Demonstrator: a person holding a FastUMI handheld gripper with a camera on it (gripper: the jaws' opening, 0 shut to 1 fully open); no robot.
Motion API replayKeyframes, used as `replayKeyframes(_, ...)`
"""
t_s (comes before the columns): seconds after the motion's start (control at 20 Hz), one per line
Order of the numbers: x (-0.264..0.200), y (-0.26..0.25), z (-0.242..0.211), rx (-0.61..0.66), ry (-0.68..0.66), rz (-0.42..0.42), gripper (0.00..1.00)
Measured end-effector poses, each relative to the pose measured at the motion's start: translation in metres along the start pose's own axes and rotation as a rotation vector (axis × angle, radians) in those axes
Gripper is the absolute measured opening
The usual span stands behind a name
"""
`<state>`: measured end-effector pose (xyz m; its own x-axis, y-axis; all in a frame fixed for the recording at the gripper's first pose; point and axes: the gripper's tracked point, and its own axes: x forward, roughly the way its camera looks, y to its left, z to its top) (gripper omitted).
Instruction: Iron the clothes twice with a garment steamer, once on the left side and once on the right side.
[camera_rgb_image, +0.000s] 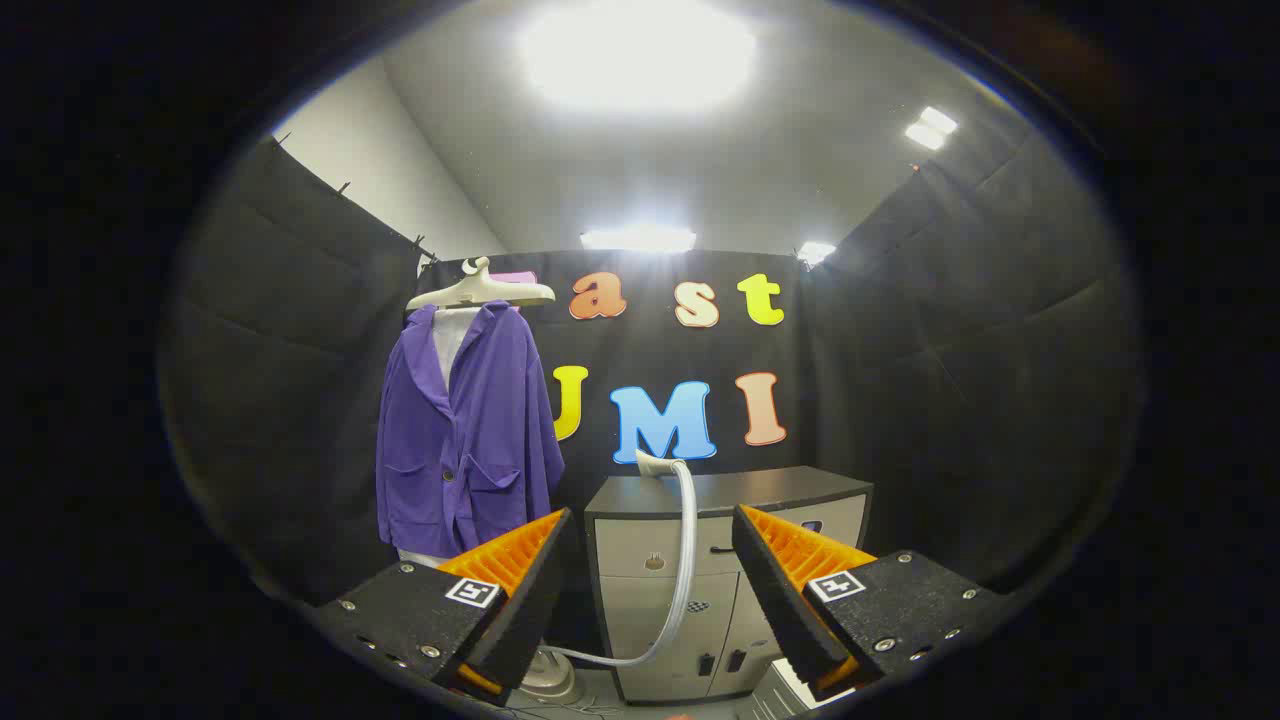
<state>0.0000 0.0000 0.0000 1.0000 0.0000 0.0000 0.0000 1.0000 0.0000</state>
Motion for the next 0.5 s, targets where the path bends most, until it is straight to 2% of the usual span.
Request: replayKeyframes(0.5,0.0074,0.0034,-0.004,0.016,0.03,-0.01,0.95)
